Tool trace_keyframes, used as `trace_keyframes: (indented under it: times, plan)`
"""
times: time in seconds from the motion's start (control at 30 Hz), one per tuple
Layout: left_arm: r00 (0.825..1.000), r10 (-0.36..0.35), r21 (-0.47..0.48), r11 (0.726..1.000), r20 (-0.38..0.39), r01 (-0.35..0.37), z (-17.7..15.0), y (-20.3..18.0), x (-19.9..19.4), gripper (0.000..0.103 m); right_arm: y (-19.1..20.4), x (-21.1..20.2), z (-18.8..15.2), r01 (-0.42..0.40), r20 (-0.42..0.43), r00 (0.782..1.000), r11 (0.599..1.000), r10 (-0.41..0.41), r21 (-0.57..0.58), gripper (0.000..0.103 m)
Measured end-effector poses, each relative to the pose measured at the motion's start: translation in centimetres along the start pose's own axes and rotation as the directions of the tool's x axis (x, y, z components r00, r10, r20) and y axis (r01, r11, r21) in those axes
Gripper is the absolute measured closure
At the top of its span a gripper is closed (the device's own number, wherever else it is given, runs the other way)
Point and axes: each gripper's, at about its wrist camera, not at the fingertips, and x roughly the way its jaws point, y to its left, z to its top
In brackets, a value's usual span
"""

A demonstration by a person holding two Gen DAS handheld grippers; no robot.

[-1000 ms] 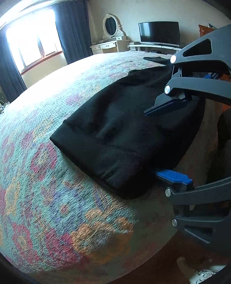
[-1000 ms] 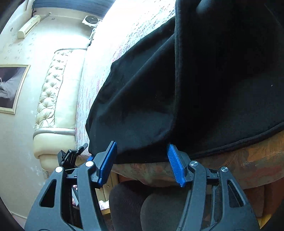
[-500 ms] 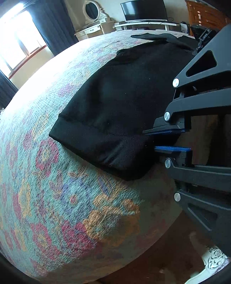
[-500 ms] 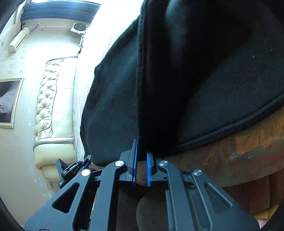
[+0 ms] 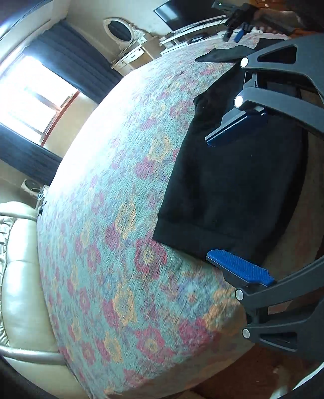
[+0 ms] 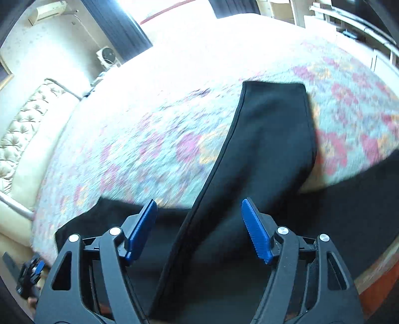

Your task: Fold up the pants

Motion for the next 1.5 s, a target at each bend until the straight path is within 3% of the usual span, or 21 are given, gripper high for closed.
trace_keyframes:
  times: [0.07, 0.17, 0.37, 0.43, 0.47, 0.53, 0.57, 0.67, 0.73, 0.8, 0.87, 0.97, 1.1, 1.23, 1.33, 1.37, 1.43, 1.5]
  plan:
    - [0.998, -0.012, -0.018, 1.0, -0.063, 0.011, -0.1, -0.4, 2.5, 0.019, 0.0, 3.1, 3.9, 0.113, -0.001, 0.994, 0.993, -0.113, -0.016, 0.033]
    - [0.984, -0.029, -0.064, 0.998, -0.178, 0.018, -1.0, 0.0, 5.6, 0.019, 0.7, 7.7, 8.0, 0.262, -0.003, 0.965, 0.962, -0.263, -0.073, 0.033]
    - [0.987, -0.045, -0.014, 0.999, -0.155, 0.043, -2.0, 0.2, 5.9, 0.017, -0.3, 14.2, 11.6, 0.422, -0.024, 0.904, 0.9, -0.427, -0.111, 0.033]
    - [0.988, -0.041, -0.012, 0.999, -0.148, 0.04, -2.1, 0.1, 6.0, 0.015, -1.1, 15.6, 12.1, 0.46, -0.055, 0.881, 0.879, -0.469, -0.123, 0.046]
    - [0.989, -0.036, -0.004, 0.999, -0.146, 0.036, -2.2, 0.0, 6.0, 0.014, -1.9, 15.9, 12.0, 0.456, -0.081, 0.882, 0.884, -0.465, -0.107, 0.07]
    - [0.989, -0.018, 0.033, 0.999, -0.145, 0.023, -2.4, -0.4, 6.1, 0.013, -3.1, 15.3, 12.0, 0.426, -0.085, 0.898, 0.902, -0.431, -0.066, 0.081]
    - [0.989, -0.004, 0.059, 0.998, -0.147, 0.013, -2.5, -0.7, 6.2, 0.013, -3.6, 14.8, 11.9, 0.404, -0.079, 0.91, 0.913, -0.407, -0.061, 0.093]
    - [0.988, 0.022, 0.106, 0.994, -0.153, -0.006, -2.7, -1.1, 6.2, 0.013, -4.8, 10.7, 11.3, 0.316, 0.008, 0.949, 0.949, -0.316, -0.004, 0.095]
    - [0.988, 0.017, 0.092, 0.996, -0.156, -0.003, -2.6, -1.0, 6.1, 0.013, -6.6, 6.5, 10.5, 0.217, 0.089, 0.971, 0.974, -0.222, 0.066, 0.095]
    - [0.988, 0.001, 0.06, 0.998, -0.158, 0.009, -2.5, -0.5, 6.1, 0.013, -9.1, 2.1, 9.1, 0.102, 0.171, 0.977, 0.985, -0.125, 0.138, 0.095]
    - [0.988, -0.014, 0.028, 0.999, -0.156, 0.019, -2.3, -0.1, 6.0, 0.013, -12.4, -2.3, 6.8, 0.008, 0.245, 0.968, 0.978, -0.06, 0.208, 0.095]
    - [0.988, -0.016, 0.012, 1.0, -0.156, 0.018, -2.3, -0.2, 5.9, 0.013, -18.4, -7.1, 2.2, -0.049, 0.314, 0.947, 0.944, -0.059, 0.325, 0.095]
    - [0.987, 0.005, 0.039, 0.999, -0.158, 0.001, -2.4, -0.6, 6.0, 0.013, -25.6, -9.8, -4.5, 0.014, 0.295, 0.941, 0.893, -0.164, 0.45, 0.095]
    - [0.986, 0.03, 0.063, 0.998, -0.161, -0.02, -2.6, -1.0, 6.1, 0.013, -30.2, -7.9, -9.8, -0.047, 0.218, 0.97, 0.801, -0.105, 0.597, 0.095]
    - [0.986, 0.037, 0.061, 0.998, -0.161, -0.028, -2.6, -1.0, 6.1, 0.013, -31.7, -6.9, -11.6, -0.157, 0.265, 0.964, 0.739, -0.03, 0.655, 0.095]
    - [0.986, 0.038, 0.059, 0.998, -0.162, -0.028, -2.6, -1.0, 6.1, 0.013, -32.0, -6.5, -11.7, -0.192, 0.282, 0.959, 0.727, -0.003, 0.66, 0.093]
    - [0.986, 0.036, 0.055, 0.998, -0.162, -0.028, -2.6, -0.9, 6.1, 0.013, -32.6, -6.1, -11.8, -0.257, 0.316, 0.948, 0.702, 0.049, 0.664, 0.08]
    - [0.986, 0.04, 0.059, 0.998, -0.161, -0.031, -2.7, -0.9, 6.1, 0.013, -33.1, -6.1, -11.6, -0.292, 0.354, 0.934, 0.68, 0.051, 0.673, 0.069]
